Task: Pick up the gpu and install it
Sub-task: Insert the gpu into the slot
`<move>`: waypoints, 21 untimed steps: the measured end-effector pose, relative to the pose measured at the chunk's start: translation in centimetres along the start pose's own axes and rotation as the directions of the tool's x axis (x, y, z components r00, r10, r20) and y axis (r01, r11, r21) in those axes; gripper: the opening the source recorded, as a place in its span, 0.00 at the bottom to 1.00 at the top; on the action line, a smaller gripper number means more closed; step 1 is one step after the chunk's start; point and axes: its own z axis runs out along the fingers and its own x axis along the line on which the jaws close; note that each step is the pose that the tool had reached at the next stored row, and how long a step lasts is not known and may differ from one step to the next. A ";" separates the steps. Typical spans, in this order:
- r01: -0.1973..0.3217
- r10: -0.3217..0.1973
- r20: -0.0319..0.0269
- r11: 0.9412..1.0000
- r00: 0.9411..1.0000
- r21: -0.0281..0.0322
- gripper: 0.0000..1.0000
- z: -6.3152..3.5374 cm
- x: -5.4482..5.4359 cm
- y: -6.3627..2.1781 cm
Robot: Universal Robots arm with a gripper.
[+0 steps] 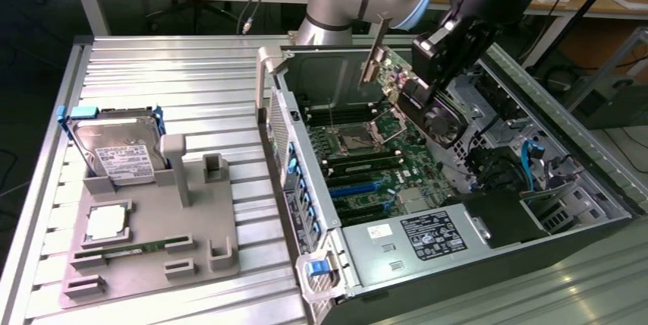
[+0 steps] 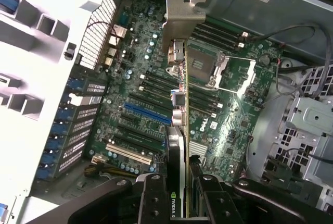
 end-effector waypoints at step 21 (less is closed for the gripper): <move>0.223 -0.223 -0.009 0.975 0.975 -0.005 0.27 0.00 0.0 0.00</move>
